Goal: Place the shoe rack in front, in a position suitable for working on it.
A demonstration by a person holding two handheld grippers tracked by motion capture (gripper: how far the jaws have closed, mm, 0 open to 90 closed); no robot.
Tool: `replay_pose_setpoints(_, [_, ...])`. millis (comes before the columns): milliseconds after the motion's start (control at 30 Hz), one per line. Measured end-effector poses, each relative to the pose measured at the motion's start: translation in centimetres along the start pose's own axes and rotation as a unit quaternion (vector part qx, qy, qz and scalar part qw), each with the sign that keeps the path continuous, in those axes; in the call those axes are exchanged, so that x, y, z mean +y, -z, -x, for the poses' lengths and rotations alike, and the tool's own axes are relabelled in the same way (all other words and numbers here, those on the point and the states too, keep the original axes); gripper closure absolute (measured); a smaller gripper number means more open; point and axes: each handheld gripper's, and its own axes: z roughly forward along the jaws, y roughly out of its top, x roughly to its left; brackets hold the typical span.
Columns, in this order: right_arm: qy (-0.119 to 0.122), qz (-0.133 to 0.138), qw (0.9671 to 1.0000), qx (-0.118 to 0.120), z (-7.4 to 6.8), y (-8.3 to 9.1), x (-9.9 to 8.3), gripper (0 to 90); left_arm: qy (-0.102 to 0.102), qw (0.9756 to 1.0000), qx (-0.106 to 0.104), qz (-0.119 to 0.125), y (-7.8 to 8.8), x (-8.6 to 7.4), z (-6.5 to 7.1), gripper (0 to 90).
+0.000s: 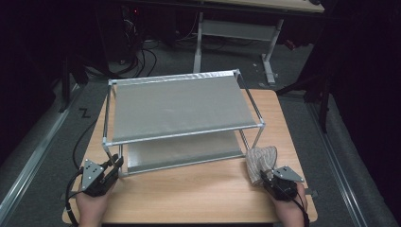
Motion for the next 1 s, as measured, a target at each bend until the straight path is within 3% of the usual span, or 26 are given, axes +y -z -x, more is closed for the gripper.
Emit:
replay_pose_setpoints(167, [0.017,0.010,0.9997,0.013,-0.9,0.8,0.6,63.4,0.000,1.0000,0.000,-0.001,0.0,0.0,0.0,72.8])
replay_pose_setpoints(333, [0.038,0.038,0.9984,0.018,-2.0,1.4,1.3,63.6,0.000,1.0000,0.000,-0.001,0.0,0.0,0.0,72.9])
replay_pose_setpoints(467, [0.030,0.059,0.9978,0.009,-2.3,1.3,1.5,64.0,-0.001,1.0000,-0.002,-0.001,-0.1,-0.1,0.1,72.6])
replay_pose_setpoints(633, [0.017,0.102,0.9946,-0.007,-2.4,1.5,2.1,65.2,-0.007,0.9999,-0.006,-0.005,0.2,-0.2,0.2,67.8])
replay_pose_setpoints(833, [0.011,0.162,0.9861,-0.035,-2.4,2.7,3.2,65.3,-0.014,0.9999,-0.006,-0.004,0.7,-0.4,0.3,65.0])
replay_pose_setpoints(933, [0.006,0.200,0.9787,-0.049,-2.3,3.7,4.0,65.1,-0.015,0.9998,-0.005,-0.008,0.8,-0.6,0.3,64.6])
replay_pose_setpoints(1000, [-0.003,0.231,0.9715,-0.055,-2.1,4.6,4.6,65.1,-0.016,0.9998,-0.003,-0.008,1.0,-0.6,0.3,63.8])
